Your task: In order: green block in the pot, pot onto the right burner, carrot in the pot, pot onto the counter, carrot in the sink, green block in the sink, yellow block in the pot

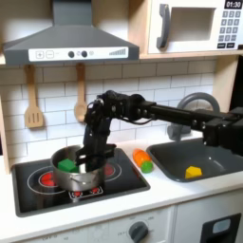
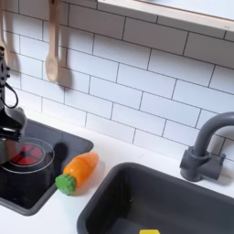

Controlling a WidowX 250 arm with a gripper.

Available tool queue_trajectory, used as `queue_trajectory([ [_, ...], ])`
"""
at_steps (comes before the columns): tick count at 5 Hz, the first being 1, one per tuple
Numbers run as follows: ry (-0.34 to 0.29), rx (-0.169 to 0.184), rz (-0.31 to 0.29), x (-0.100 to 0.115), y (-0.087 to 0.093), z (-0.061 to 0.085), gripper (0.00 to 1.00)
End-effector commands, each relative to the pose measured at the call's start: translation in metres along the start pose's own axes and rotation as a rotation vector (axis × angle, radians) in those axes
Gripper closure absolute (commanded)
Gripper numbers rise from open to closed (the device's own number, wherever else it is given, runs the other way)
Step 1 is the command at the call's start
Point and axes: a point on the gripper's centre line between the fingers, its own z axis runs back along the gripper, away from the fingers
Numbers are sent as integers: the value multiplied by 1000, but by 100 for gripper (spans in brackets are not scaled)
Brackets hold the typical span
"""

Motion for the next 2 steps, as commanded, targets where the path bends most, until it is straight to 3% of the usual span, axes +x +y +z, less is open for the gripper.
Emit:
queue_trajectory([
  [1,-12,-6,-7,0,0,3,42],
  [2,-37,2,-4,2,3,12,0],
])
